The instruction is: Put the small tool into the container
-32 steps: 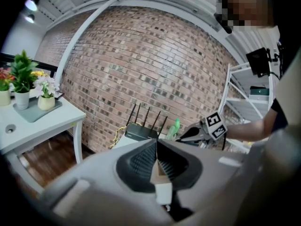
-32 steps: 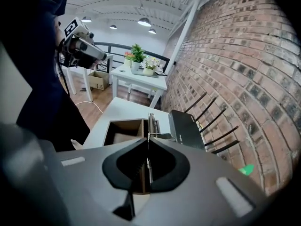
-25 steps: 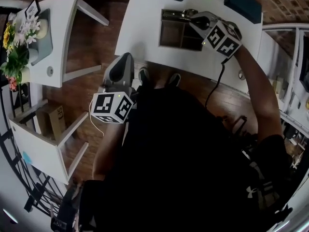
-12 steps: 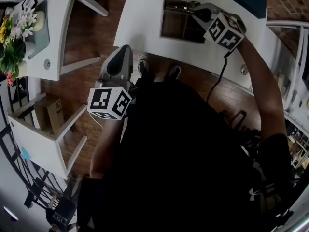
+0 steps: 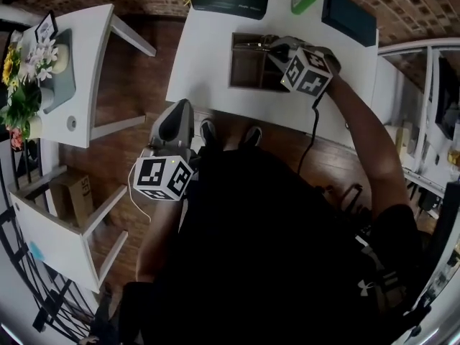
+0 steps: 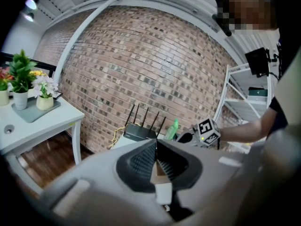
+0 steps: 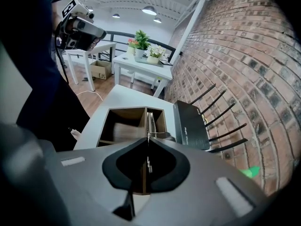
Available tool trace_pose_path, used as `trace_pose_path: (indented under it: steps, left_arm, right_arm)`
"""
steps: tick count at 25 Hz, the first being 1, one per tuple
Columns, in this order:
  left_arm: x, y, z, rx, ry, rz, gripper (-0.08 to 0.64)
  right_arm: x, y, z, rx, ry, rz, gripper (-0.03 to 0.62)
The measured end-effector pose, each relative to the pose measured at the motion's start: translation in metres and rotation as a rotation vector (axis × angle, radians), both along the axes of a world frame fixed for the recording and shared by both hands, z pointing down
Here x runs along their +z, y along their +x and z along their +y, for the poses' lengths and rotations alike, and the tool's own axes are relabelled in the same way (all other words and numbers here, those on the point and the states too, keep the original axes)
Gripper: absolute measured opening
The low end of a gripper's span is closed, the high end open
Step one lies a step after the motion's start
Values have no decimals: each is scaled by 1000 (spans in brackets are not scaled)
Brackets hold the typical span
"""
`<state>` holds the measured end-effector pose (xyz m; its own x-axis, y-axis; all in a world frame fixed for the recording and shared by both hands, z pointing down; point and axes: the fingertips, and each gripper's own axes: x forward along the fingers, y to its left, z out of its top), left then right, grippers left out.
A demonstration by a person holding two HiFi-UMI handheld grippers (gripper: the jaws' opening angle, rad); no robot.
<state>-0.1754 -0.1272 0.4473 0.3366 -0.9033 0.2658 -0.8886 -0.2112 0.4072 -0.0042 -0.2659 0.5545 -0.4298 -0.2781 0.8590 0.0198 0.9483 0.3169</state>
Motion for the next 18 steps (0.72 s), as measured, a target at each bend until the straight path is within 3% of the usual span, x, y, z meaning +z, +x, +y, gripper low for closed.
trace_pose_path:
  steps: [18]
  left_arm:
    - [6, -4, -2, 12, -12, 15, 6]
  right_arm:
    - [28, 0, -7, 27, -25, 80, 17]
